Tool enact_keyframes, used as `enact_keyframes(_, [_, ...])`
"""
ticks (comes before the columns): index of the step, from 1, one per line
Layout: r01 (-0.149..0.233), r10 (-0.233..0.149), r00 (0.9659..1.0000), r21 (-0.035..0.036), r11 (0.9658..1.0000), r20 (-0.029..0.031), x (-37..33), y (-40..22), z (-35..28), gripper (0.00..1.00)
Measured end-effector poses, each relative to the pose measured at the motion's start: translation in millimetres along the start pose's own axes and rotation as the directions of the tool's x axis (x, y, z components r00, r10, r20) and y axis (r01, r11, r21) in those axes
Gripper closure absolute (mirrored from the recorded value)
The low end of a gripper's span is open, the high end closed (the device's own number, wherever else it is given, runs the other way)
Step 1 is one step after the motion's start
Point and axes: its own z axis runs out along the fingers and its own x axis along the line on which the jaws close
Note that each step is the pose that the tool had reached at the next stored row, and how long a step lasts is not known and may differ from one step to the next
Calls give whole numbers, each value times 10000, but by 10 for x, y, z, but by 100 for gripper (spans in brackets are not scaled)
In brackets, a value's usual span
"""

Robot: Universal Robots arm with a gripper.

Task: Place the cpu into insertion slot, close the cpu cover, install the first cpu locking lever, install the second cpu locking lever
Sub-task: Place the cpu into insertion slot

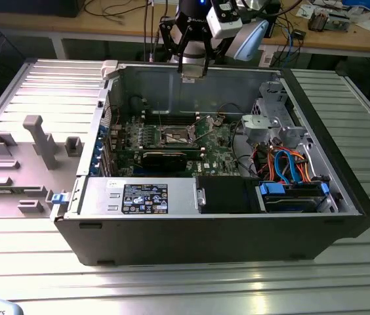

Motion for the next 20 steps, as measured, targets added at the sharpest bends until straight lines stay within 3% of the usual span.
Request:
enact_keyframes(7, [-294,294,9996,-3,9996,27,0,0,2,46])
enact_keyframes(8, [-535,535,9986,-8,9986,48,0,0,4,46])
enact_keyframes(11, [-1312,1313,9913,-27,9913,117,0,-1,9,46])
enact_keyframes(12, [-1421,1421,9898,-31,9899,125,0,-1,9,46])
enact_keyframes(20, [-1456,1457,9893,-32,9893,129,0,-1,9,46])
